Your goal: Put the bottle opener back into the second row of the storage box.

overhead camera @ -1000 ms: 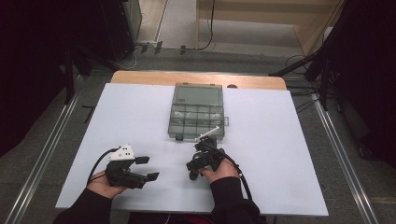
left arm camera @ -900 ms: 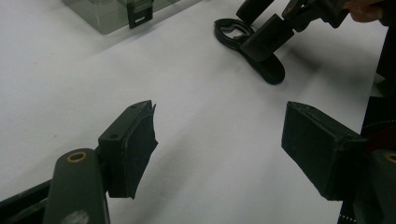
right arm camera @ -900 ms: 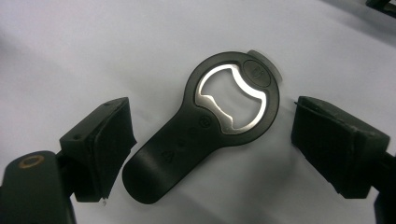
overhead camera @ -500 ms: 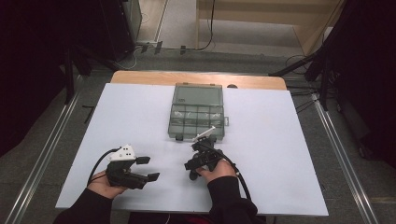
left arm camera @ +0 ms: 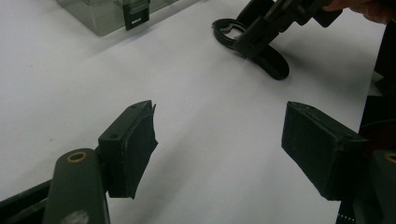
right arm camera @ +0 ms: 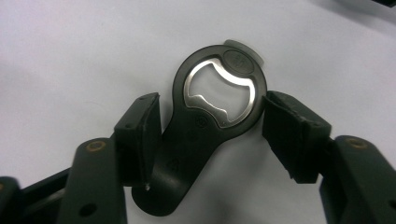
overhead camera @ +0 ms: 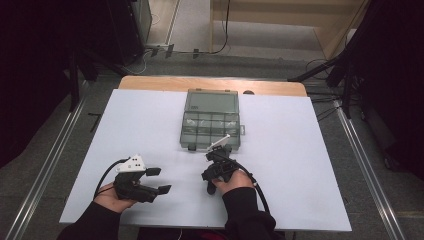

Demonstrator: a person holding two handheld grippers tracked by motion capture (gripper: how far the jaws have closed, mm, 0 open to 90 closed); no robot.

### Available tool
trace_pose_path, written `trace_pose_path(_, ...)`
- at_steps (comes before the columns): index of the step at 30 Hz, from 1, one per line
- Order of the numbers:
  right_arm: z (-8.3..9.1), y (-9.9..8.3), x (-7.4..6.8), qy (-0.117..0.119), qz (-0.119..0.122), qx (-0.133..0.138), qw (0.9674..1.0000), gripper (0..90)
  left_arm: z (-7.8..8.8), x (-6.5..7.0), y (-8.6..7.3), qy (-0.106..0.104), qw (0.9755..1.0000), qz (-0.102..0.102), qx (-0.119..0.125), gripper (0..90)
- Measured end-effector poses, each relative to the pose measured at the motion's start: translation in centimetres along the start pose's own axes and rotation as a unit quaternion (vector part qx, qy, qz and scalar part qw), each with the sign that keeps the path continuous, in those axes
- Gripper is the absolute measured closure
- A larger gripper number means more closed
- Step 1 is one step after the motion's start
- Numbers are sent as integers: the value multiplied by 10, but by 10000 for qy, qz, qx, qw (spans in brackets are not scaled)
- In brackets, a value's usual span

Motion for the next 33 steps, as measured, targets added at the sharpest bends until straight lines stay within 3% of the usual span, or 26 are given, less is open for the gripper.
trace_pose_path(6, 0, -1, -1, -122, 191, -18, 9997, 439, 0, 0, 0, 8, 10000, -3, -5, 257)
trace_pose_path(16, 1, -4, -2, -141, 260, -87, 9995, 472, 0, 0, 0, -3, 10000, -8, 1, 257)
trace_pose_path(19, 2, -6, -2, -302, 278, -133, 9991, 633, 0, 0, 0, -6, 10000, -5, 1, 257)
trace_pose_path(28, 4, -6, 7, -1, 545, -163, 9984, 648, 1, -1, 0, -12, 10000, -1, 5, 257)
trace_pose_path(33, 5, -6, 12, 291, 661, -196, 9972, 649, 1, -1, -1, 6, 10000, 17, 5, 257)
Point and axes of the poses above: each handheld gripper's, and its own axes: z roughly backward along the jaws, y roughly out of its top, x roughly to its right, the point moved 2 cm from there along -z, roughly forward along the jaws, and after that the axes turned 11 degrees about -x, right-handed, at the moved point
